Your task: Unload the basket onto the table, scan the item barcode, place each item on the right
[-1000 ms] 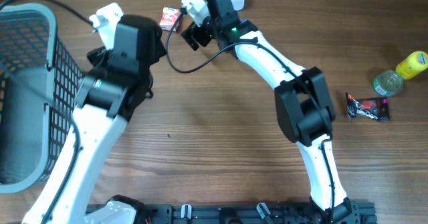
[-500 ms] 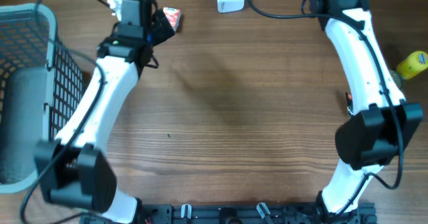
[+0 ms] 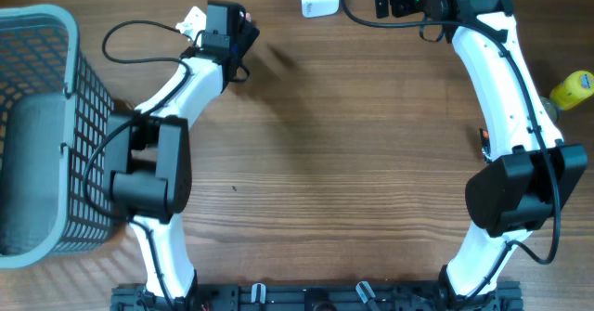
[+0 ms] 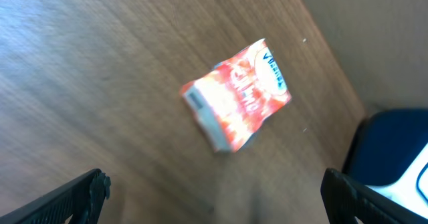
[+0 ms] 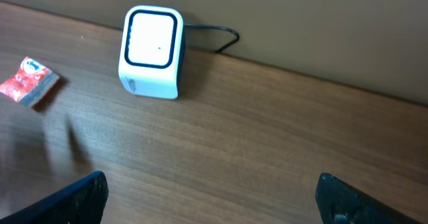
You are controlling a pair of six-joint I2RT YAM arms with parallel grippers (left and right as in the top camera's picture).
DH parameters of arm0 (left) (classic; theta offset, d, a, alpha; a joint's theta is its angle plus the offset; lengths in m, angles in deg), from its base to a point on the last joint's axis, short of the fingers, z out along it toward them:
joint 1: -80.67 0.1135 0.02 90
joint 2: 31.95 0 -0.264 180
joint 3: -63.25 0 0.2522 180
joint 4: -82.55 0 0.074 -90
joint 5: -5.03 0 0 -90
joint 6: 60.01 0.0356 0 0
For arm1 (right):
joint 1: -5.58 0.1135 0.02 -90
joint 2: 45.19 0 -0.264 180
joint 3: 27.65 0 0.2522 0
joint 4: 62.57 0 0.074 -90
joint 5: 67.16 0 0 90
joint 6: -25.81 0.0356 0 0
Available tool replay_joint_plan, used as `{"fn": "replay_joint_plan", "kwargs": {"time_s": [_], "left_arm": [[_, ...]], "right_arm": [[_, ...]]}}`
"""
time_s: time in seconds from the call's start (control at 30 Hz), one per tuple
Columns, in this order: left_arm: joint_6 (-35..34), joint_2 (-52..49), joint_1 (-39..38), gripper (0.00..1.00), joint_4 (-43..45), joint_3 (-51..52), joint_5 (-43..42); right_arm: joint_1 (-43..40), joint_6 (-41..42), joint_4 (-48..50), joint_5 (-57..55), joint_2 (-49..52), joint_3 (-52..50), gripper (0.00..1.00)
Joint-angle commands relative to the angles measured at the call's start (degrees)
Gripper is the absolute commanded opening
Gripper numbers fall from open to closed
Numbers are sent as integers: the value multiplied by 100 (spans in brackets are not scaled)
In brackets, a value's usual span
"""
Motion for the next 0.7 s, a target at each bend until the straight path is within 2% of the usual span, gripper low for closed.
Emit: {"fn": "replay_joint_plan", "kwargs": {"time_s": [0.0,0.07,0.23,0.33,0.5,0.67], "left_arm": [[-529,-437,-13,99,26,-640,-31],[-498,-682,-13,99,63,-903,-35],[334,-1093,-11,100,170,-1235,-72],[1700,-1196,-17,100,640,-1237,-90],[2721,-1189,-20,100,575,-1307,-417],[3928,-1189,-22,100,584,-1311,-225]], "right_arm": [[20,81,-251,-4,-13,39,100],[20,83,-367,125,-11,39,100],[20,83,-417,203,-11,39,100],[20,79,-444,203,-11,39,100],[20,79,-385,201,57,2,100],[20,81,-389,203,131,2,100]]}}
